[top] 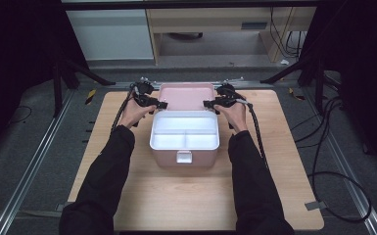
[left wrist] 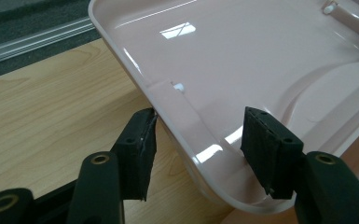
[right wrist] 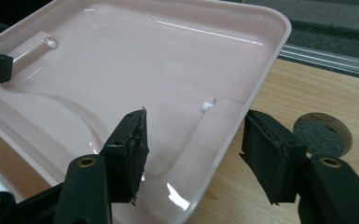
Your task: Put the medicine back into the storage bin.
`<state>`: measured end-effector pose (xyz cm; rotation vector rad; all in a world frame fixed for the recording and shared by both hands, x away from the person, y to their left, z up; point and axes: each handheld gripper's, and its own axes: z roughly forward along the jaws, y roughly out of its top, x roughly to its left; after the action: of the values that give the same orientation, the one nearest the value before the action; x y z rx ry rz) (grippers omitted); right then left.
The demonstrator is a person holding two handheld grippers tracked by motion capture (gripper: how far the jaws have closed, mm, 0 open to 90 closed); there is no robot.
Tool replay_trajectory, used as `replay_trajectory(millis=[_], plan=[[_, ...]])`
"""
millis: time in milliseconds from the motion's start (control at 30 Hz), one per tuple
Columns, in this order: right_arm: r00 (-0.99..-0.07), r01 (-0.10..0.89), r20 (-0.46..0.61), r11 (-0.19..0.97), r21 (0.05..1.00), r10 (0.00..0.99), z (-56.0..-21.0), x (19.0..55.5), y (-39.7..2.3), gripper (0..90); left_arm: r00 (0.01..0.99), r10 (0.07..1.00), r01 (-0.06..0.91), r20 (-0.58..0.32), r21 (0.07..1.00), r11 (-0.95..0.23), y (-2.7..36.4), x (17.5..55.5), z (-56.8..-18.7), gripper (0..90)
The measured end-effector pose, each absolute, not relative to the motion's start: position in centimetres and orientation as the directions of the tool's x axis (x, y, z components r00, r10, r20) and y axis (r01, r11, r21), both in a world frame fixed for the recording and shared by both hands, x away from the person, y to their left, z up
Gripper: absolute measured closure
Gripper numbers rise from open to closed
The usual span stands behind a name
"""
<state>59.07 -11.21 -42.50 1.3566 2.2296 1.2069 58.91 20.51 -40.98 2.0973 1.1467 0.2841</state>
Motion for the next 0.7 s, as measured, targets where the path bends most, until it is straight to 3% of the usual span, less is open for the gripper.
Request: replay_trajectory(millis=[700], plan=[[-0.533,0.542,0.143,0.206,0.815,0.834,-39.0,57.3,-11.6,43.1,0.588,0.804,0.575,-0.089,0.745,-0.338,20.3,56.9,-37.6,50.8]])
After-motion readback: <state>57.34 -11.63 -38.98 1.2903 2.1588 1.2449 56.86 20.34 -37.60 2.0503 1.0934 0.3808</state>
